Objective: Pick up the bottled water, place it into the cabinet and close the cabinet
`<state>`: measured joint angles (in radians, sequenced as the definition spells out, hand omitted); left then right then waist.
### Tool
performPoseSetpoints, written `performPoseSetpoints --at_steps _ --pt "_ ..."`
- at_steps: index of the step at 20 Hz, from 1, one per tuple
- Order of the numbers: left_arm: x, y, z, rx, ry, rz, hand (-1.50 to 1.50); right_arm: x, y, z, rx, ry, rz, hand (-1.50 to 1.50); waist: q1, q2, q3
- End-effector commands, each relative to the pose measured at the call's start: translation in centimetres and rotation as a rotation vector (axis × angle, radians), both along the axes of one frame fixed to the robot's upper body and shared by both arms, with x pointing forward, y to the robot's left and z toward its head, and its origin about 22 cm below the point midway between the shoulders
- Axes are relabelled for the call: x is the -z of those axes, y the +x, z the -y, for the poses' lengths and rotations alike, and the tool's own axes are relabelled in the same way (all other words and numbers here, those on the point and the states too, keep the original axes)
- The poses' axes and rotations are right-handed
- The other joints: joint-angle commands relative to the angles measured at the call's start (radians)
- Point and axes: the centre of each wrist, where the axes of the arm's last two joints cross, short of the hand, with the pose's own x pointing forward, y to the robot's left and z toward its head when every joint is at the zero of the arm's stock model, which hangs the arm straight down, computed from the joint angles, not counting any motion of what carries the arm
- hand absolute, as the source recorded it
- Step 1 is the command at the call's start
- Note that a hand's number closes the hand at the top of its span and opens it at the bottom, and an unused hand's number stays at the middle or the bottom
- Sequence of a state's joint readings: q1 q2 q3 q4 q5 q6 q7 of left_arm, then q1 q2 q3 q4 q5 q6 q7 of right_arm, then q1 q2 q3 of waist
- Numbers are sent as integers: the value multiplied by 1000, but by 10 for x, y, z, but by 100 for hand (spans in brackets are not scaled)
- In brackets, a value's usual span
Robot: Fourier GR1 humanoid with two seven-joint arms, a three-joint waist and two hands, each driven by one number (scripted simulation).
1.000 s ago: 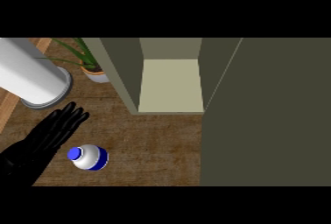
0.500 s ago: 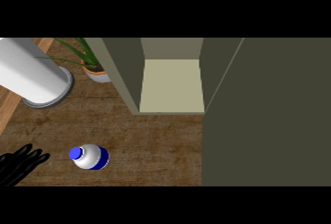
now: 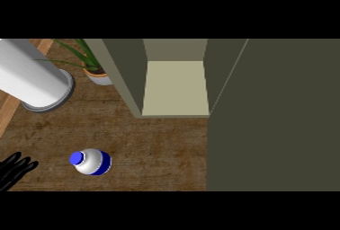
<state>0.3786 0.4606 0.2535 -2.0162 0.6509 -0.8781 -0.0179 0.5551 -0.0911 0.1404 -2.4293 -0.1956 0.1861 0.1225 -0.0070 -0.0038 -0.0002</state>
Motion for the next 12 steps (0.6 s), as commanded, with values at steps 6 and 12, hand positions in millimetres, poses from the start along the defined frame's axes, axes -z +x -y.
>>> performPoseSetpoints --at_steps 6,12 --pt "37 25 -8 -97 18 -26 -150 -8 -24 1 8 8 31 -150 -7 1 0" --pt "69 42 4 -116 68 -40 -150 -24 -40 0 7 -3 43 -150 -9 1 -1"
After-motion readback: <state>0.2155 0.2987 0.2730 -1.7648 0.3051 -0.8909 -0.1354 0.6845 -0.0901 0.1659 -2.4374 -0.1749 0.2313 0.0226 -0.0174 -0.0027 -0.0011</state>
